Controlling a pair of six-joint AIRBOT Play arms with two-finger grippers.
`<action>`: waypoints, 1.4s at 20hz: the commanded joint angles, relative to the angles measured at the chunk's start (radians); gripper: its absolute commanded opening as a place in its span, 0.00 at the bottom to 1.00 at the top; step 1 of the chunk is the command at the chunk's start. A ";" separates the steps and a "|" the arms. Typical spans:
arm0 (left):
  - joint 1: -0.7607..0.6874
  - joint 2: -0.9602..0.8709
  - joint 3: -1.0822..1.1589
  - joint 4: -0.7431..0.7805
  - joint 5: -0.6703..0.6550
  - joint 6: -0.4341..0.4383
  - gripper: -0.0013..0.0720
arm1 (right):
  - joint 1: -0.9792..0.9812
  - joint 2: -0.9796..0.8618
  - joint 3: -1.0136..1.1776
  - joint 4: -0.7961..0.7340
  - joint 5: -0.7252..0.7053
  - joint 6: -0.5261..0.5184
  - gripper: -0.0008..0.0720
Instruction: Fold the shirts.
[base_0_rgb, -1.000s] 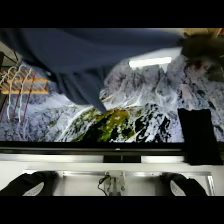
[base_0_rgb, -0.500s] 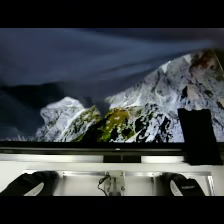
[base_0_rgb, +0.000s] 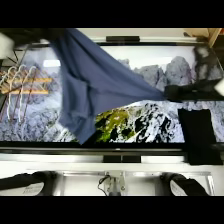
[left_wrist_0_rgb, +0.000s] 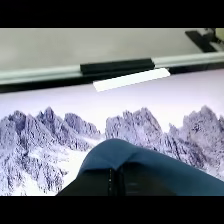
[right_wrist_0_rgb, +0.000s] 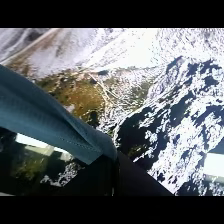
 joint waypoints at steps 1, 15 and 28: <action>0.000 -0.276 -0.003 -0.082 0.087 -0.075 0.07 | 0.000 -0.228 -0.078 -0.008 -0.187 0.060 0.10; 0.269 -0.320 0.038 -0.350 -0.954 0.107 1.00 | 0.001 -0.339 -0.078 -0.009 -0.048 0.008 0.11; 0.274 0.147 -1.163 -0.758 0.222 0.077 1.00 | 0.001 -0.335 -0.078 0.000 -0.006 -0.005 0.11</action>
